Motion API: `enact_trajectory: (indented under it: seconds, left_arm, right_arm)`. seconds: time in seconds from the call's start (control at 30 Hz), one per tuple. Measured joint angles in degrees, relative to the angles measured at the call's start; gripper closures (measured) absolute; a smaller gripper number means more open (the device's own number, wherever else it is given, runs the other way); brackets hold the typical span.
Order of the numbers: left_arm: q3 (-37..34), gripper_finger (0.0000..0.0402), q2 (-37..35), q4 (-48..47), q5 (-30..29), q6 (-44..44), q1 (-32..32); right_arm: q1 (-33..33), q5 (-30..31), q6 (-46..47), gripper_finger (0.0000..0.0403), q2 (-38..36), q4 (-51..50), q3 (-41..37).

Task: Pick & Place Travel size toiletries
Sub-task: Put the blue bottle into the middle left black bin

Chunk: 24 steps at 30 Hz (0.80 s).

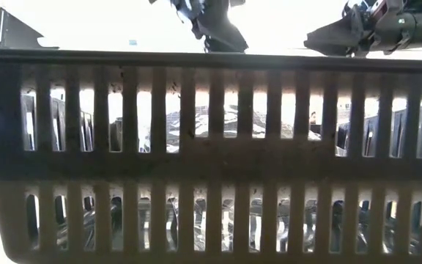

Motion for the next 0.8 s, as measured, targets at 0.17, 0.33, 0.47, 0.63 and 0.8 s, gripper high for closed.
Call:
enact_trajectory:
  seconds: [0.17,0.33,0.47,0.63,0.8]
  left_arm:
    - [-9.3,0.0256,0.0,14.0,-0.2,-4.3,-1.0]
    - [-14.9,0.0304,-0.9,19.6,2.9,-6.3,-0.9]
    - [-17.8,0.0337,-3.7,22.3,3.1,-4.9,-0.9]
    - [-23.7,0.0373,-9.2,27.4,3.0,-3.1,-0.9]
    - [-31.0,0.0397,-14.8,29.5,2.3,-1.4,-0.1]
  right_arm:
    - [0.0,-0.2,0.1,0.0324,0.8,0.2,0.0]
    - [0.0,-0.3,0.1,0.0324,1.1,0.1,0.0]
    - [0.0,-0.3,1.0,0.0324,1.4,0.1,0.0]
    - [0.0,0.0,2.1,0.0324,2.0,0.6,0.0]
    - [0.0,1.5,2.1,0.0324,2.4,1.6,0.0]
